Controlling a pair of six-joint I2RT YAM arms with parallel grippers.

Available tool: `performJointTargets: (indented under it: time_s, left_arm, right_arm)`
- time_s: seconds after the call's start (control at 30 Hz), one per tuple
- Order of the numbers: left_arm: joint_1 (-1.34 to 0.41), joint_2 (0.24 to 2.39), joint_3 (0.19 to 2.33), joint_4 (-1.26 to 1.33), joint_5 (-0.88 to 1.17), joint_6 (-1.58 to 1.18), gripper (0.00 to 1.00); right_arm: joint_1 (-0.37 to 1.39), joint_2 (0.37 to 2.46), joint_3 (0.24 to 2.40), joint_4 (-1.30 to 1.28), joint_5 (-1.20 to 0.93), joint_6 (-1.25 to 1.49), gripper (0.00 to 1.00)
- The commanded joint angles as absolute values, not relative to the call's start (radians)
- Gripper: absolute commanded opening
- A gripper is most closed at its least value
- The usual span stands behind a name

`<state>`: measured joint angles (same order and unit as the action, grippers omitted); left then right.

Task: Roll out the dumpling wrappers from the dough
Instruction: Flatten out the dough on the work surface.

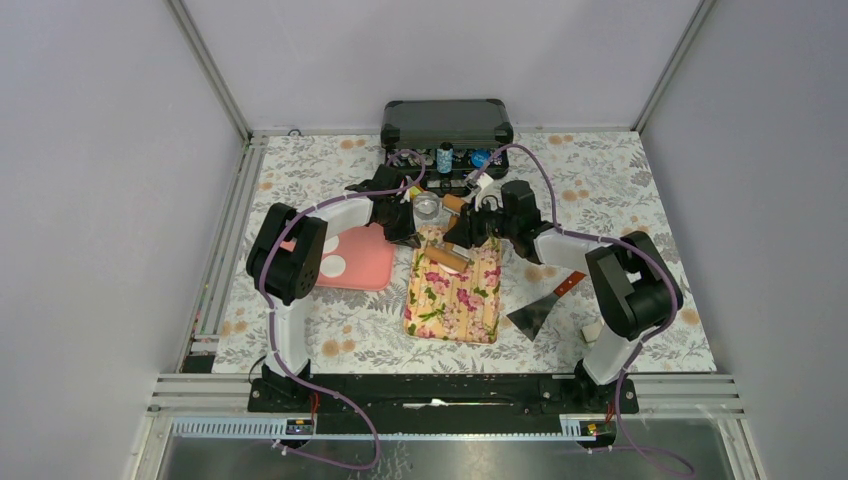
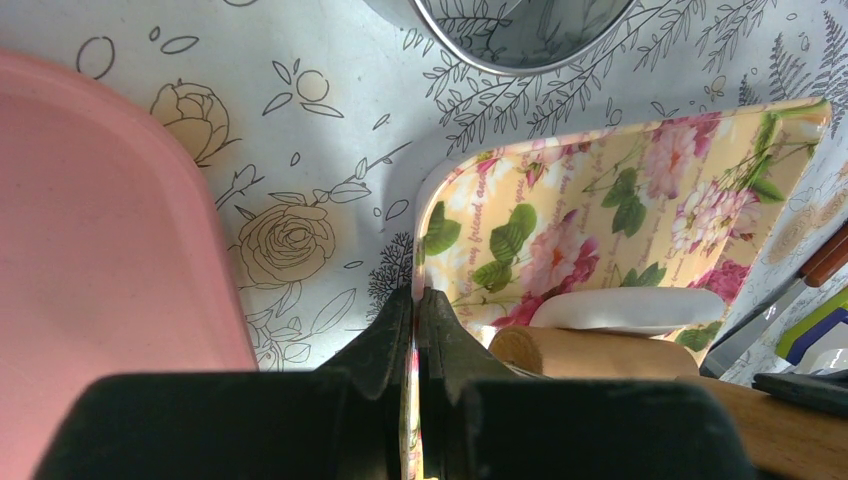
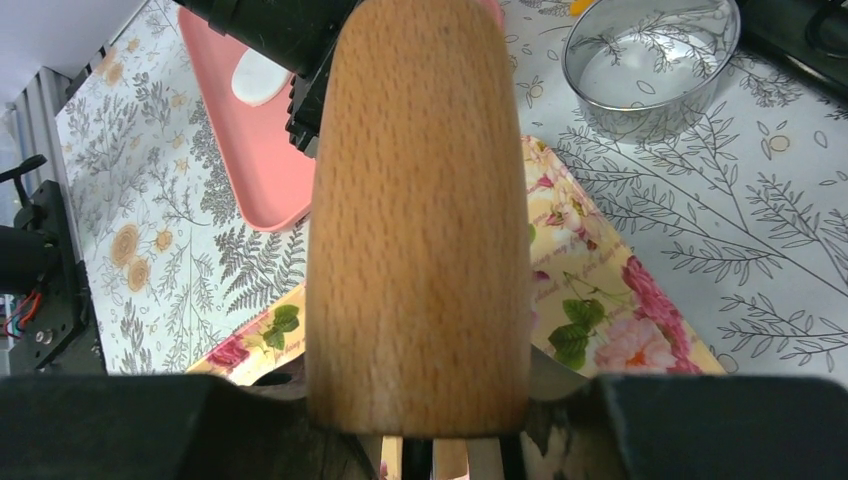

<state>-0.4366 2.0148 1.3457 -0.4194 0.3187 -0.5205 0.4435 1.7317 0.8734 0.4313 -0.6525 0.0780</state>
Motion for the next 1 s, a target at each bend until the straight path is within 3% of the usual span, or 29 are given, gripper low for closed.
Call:
performJointTargets:
  time_s: [0.0,0.4,0.77,0.97]
  left_arm:
    - [-0.425,1.993,1.331,-0.421,0.32,-0.533,0.0]
    - [-0.423,1.99,1.328,-0.42,0.322,-0.531,0.0]
    - [-0.423,1.995,1.328,-0.416,0.323,-0.534,0.0]
    - [-0.423,1.986,1.327,-0.417,0.321,-0.532,0.0]
  right_arm:
    - [0.463,1.83,0.796,0.113,-0.653,0.055,0.0]
    - [0.462,1.823,0.793,0.114,-0.644,0.058,0.0]
    - [0.454,1.567,0.899,0.147,-0.917,0.053,0.0]
    - [0.431,1.409,0.885,0.316,-0.697,0.132,0.0]
